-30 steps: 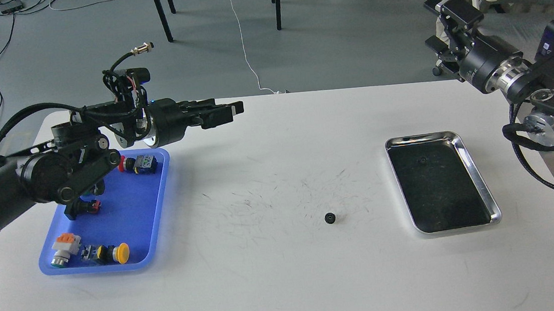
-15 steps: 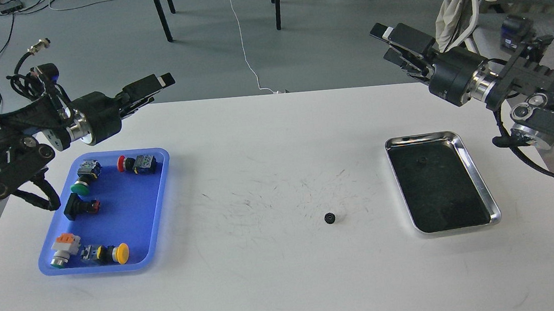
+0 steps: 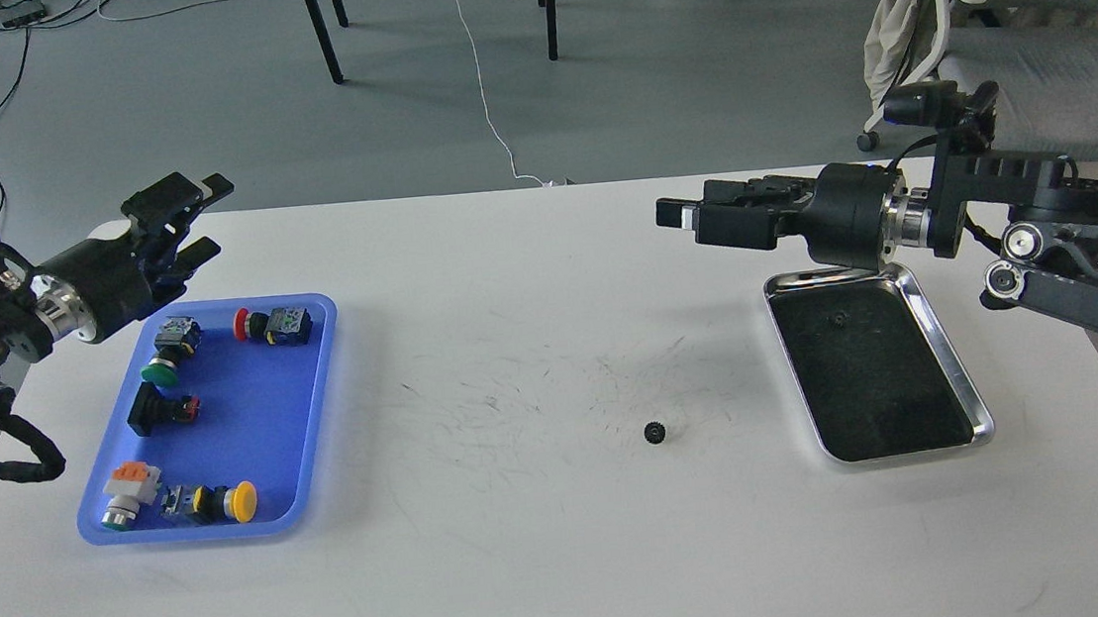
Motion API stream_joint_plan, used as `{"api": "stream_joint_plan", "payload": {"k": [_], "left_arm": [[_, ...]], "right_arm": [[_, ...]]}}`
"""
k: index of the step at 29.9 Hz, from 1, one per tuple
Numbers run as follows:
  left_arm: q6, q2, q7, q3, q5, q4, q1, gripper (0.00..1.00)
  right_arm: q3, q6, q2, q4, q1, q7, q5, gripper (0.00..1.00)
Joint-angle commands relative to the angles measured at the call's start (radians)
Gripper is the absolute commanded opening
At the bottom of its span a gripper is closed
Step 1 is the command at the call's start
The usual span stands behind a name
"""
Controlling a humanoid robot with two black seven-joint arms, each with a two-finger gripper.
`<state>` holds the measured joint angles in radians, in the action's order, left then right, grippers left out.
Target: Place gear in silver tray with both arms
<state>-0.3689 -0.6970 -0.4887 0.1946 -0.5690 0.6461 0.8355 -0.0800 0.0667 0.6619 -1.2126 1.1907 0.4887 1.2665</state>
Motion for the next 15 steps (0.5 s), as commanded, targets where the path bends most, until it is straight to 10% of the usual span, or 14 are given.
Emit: {"api": "stream_joint_plan", "payload": {"k": [1, 15], "left_arm": [[-0.008, 0.008, 0.0, 0.006, 0.079, -0.08, -0.01, 0.96], [-0.013, 0.02, 0.0, 0.012, 0.26, -0.201, -0.016, 0.97]], "right_arm": [[-0.096, 0.027, -0.028, 0.005, 0.056, 0.0, 0.028, 0.97], [-0.256, 0.03, -0.122, 0.028, 0.127, 0.0, 0.195, 0.97]]}}
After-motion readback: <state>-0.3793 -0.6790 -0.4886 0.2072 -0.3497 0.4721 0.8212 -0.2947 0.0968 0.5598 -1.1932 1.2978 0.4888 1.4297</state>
